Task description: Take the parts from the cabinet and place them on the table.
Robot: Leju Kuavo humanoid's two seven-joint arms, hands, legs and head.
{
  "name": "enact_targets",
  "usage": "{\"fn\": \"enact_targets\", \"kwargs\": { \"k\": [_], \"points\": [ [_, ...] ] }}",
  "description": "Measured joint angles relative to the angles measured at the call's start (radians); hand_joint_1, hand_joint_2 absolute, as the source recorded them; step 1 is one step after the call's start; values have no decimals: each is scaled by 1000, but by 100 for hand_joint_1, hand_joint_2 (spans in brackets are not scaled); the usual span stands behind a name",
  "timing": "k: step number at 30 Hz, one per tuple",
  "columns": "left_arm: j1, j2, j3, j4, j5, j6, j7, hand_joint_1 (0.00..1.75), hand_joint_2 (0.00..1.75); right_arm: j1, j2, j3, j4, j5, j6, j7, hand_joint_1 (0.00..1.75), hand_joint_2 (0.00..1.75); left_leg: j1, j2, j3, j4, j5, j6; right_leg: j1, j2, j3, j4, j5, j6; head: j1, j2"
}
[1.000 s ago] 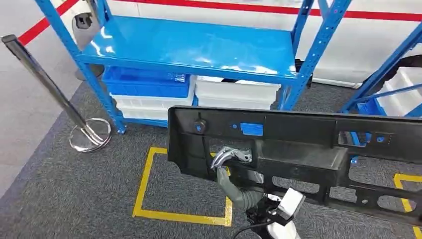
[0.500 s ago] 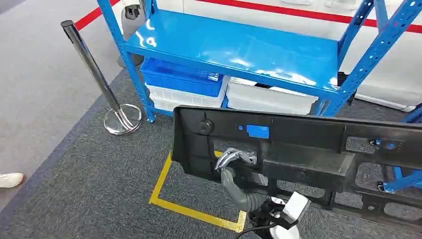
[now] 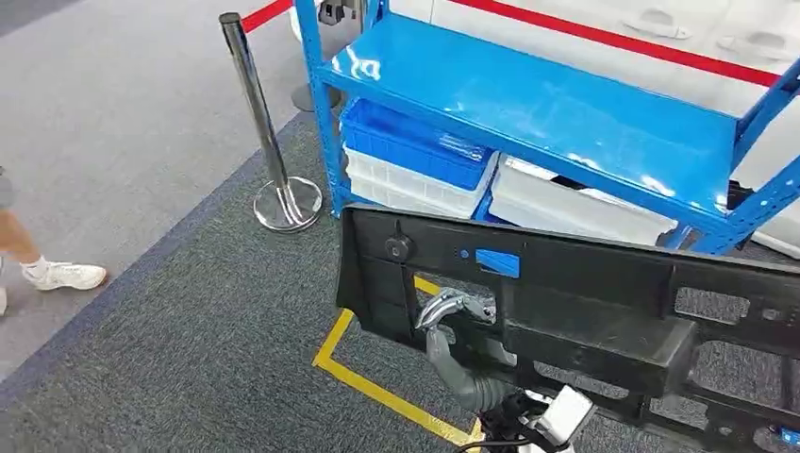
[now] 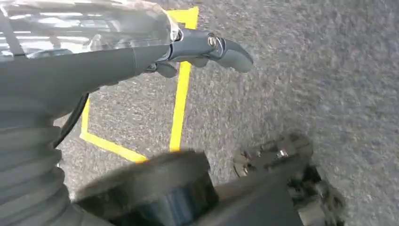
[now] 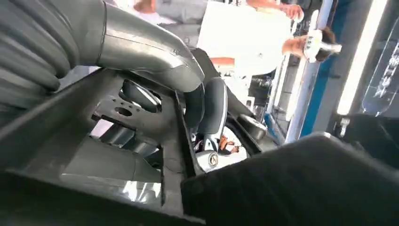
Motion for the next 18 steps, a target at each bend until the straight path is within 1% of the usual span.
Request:
{"fn": "enact_targets", "kwargs": {
  "k": [1, 2, 3, 4, 5, 6, 7, 8, 9, 10, 11, 12, 13, 14, 15, 16, 17, 18],
  "points": [
    [-2, 0, 0, 0, -2, 0, 0, 0, 175, 8, -2, -3, -4, 2, -1, -1, 175, 175, -1, -8, -1, 0, 1, 4, 0, 21, -34, 74, -46, 0, 0, 0],
    [-3, 0, -1, 0, -4, -1, 0, 0, 175, 16, -5, -5, -6, 3, -4, -3, 175, 175, -3, -19, -2, 0, 2, 7, 0, 28, -75, 161, -86, 1, 0, 0],
    [-2, -1, -2, 0, -4, -3, 0, 0, 175, 23, -8, -6, -7, 3, -6, -3, 175, 175, -6, -32, -3, 2, 2, 8, 0, 29, -115, 242, -113, 1, 0, 0],
    [-1, -1, -2, 0, -4, -3, 0, 0, 175, 28, -10, -6, -7, 4, -8, -3, 175, 175, -7, -45, -4, 3, 2, 8, 0, 29, -137, 280, -112, 0, 0, 0],
    [-2, -1, -2, 0, -6, -3, 0, 0, 175, 31, -11, -7, -8, 7, -11, -3, 175, 175, -7, -59, -4, 5, 2, 8, 0, 29, -133, 266, -89, -1, 0, 0],
    [-2, -1, -4, 0, -10, -3, 0, 0, 175, 32, -13, -8, -11, 10, -11, -3, 175, 175, -7, -73, -3, 7, 2, 7, 0, 30, -109, 212, -49, -4, 0, 0],
    [-2, -1, -7, 0, -11, -3, 0, 0, 175, 34, -13, -8, -16, 14, -14, -3, 175, 175, -7, -88, -2, 10, 0, 5, -1, 37, -71, 129, -2, -7, 0, 0],
    [-3, -1, -10, 0, -11, -3, 2, 0, 175, 37, -14, -8, -23, 18, -14, -5, 175, 175, -6, -104, -3, 16, -3, 1, -2, 67, -22, 25, 47, -11, 0, 0],
    [-4, -3, -11, 0, -11, -3, 2, 0, 175, 40, -14, -9, -28, 21, -14, -5, 175, 175, -5, -113, -8, 20, -5, -4, -5, 126, -4, -13, 37, -16, 0, 0],
    [-7, -3, -13, 0, -8, -3, 2, 0, 175, 45, -14, -10, -32, 21, -13, -8, 175, 175, -9, -127, -16, 31, -8, -10, -8, 124, -5, -26, 39, -11, 0, 0],
    [-8, -3, -15, 0, -5, -2, 0, 0, 175, 48, -16, -10, -35, 22, -12, -10, 175, 175, -2, -134, -22, 28, -6, -17, 0, 111, -6, -23, 38, -13, 0, 0],
    [-6, -3, -16, 0, -4, -2, -1, 0, 175, 48, -16, -10, -35, 22, -12, -11, 175, 175, 2, -147, -23, 23, -3, -25, 1, 104, -5, -22, 37, -17, 0, 0],
    [-5, -3, -16, 0, -3, -2, -1, 0, 175, 47, -16, -11, -37, 22, -12, -12, 175, 175, 1, -159, -27, 19, 0, -32, -1, 89, -1, -27, 40, -22, 0, 0],
    [-7, -1, -16, 0, -3, -2, -1, 0, 175, 45, -15, -11, -40, 22, -12, -13, 175, 175, -1, -143, -25, 27, -6, -35, -11, 72, 3, -38, 44, -30, 0, 0],
    [-8, -1, -16, 0, -2, -2, -2, 0, 175, 46, -15, -11, -41, 22, -11, -13, 175, 175, -9, -80, -36, 53, -26, -39, -9, 60, 6, -40, 43, -35, 0, 0],
    [-11, -1, -16, 0, -1, -1, -2, 0, 175, 48, -15, -11, -45, 22, -10, -13, 175, 175, -6, -48, -66, 114, -63, -43, -6, 43, 7, -40, 41, -40, 0, 0],
    [-14, 0, -17, 0, -1, 0, -2, 0, 175, 49, -15, -13, -45, 20, -10, -14, 175, 175, -4, -33, -100, 184, -99, -46, -3, 28, 7, -40, 40, -42, 0, 0],
    [-17, 0, -17, 0, 0, 2, -2, 0, 175, 48, -15, -14, -45, 19, -10, -15, 175, 175, -1, -25, -140, 268, -134, -50, 0, 8, 7, -39, 38, -44, 0, 0]
  ]
}}
